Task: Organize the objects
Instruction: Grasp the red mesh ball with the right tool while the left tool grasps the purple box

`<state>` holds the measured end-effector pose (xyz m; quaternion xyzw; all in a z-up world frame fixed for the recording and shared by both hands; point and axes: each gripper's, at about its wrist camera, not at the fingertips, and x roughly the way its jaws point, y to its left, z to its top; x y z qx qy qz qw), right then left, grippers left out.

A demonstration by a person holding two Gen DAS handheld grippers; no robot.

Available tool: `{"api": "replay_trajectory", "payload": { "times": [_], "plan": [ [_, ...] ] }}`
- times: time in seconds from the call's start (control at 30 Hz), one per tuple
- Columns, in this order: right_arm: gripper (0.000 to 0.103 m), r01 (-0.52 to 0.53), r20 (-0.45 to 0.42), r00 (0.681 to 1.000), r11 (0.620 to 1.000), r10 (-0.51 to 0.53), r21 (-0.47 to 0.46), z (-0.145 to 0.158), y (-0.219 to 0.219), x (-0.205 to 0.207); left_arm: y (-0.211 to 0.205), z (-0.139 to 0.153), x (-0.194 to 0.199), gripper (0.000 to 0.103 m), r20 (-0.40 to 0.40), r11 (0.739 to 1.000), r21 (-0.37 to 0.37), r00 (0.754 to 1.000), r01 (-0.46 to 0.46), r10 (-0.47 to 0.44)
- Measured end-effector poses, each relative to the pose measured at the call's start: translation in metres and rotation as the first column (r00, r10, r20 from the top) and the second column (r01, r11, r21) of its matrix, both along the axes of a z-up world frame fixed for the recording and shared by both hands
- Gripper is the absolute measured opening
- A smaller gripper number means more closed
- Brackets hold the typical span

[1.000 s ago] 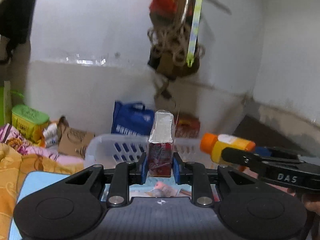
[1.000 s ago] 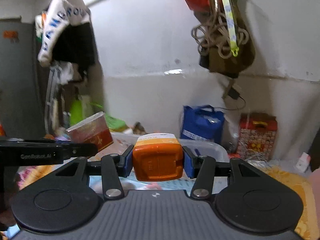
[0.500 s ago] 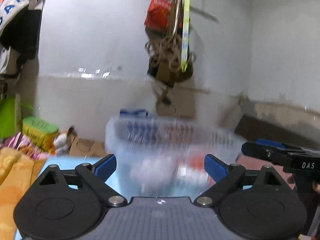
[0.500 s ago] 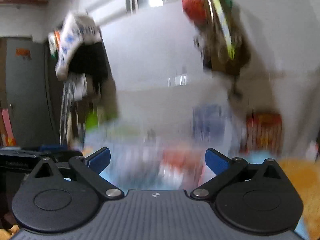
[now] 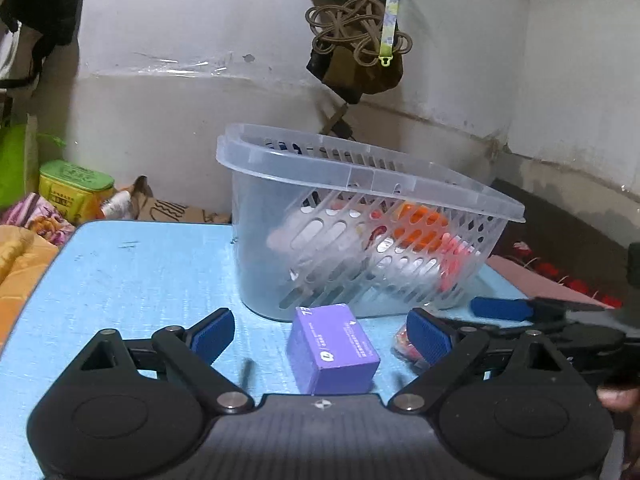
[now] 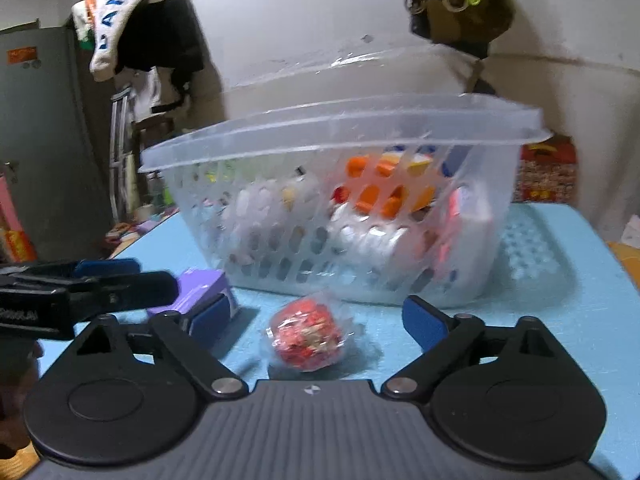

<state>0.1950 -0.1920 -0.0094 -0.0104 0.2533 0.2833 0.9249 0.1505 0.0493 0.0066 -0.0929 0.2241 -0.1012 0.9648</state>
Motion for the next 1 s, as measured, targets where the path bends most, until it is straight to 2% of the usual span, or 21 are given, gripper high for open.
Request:
{"api": "replay_trajectory", "payload": {
  "times": [0.07, 0.13, 0.2, 0.3, 0.4, 0.57, 0.7, 0.77, 0.8, 0.83, 0.9, 1.0],
  "plan": [
    [0.081, -0.021, -0.012, 1.000, 0.999, 0.021, -0.026, -0.002, 0.004, 0.003, -0.003, -0.004, 0.002, 0.095, 0.006, 1.000, 0.021, 1.000, -0.005, 0.005],
    [0.056, -0.034, -0.023, 0.999, 0.999, 0.033, -0.043, -0.004, 0.002, 0.001, -0.003, -0.007, 0.003, 0.095, -0.002, 0.999, 0.036, 1.000, 0.000, 0.000],
    [0.048, -0.039, -0.045, 0.998, 0.999, 0.037, -0.031, -0.006, -0.001, 0.003, -0.004, -0.006, 0.004, 0.095, 0.007, 0.999, 0.045, 1.000, 0.009, -0.009],
    [0.047, -0.004, -0.033, 0.999, 1.000, 0.005, 0.030, -0.005, -0.016, 0.003, -0.008, -0.007, 0.005, 0.095, -0.004, 0.996, 0.082, 1.000, 0.019, -0.019],
    [0.047, 0.023, 0.005, 1.000, 0.999, -0.023, 0.028, -0.003, -0.025, 0.002, -0.013, -0.006, 0.005, 0.095, -0.002, 0.994, 0.107, 1.000, 0.030, -0.029],
    [0.047, -0.006, 0.007, 1.000, 0.999, 0.006, 0.040, -0.003, -0.027, 0.002, -0.034, -0.008, 0.013, 0.094, -0.054, 0.974, 0.225, 0.999, 0.005, 0.007],
    [0.047, -0.009, 0.031, 0.999, 0.999, 0.008, 0.041, -0.003, -0.025, -0.001, -0.044, -0.010, 0.014, 0.091, -0.064, 0.963, 0.268, 0.998, -0.006, 0.023],
    [0.047, -0.010, 0.045, 0.999, 0.999, 0.009, 0.037, -0.003, -0.024, -0.003, -0.047, -0.012, 0.016, 0.076, -0.091, 0.959, 0.284, 0.996, 0.005, 0.022],
    [0.047, -0.014, 0.053, 0.999, 0.999, 0.012, 0.031, -0.003, -0.023, -0.004, -0.047, -0.013, 0.018, 0.058, -0.107, 0.959, 0.284, 0.994, 0.013, 0.018],
    [0.047, -0.014, 0.060, 0.998, 0.999, 0.012, 0.030, -0.002, -0.022, -0.005, -0.047, -0.014, 0.019, 0.049, -0.121, 0.960, 0.279, 0.993, 0.024, 0.011],
    [0.047, -0.013, 0.075, 0.997, 0.999, 0.011, 0.030, -0.001, -0.021, -0.006, -0.045, -0.015, 0.017, 0.049, -0.111, 0.963, 0.269, 0.994, 0.014, 0.017],
    [0.047, -0.001, 0.099, 0.995, 0.999, -0.002, 0.032, -0.001, -0.021, -0.010, -0.040, -0.013, 0.009, 0.049, -0.054, 0.971, 0.237, 0.998, 0.007, 0.006]
  ]
}}
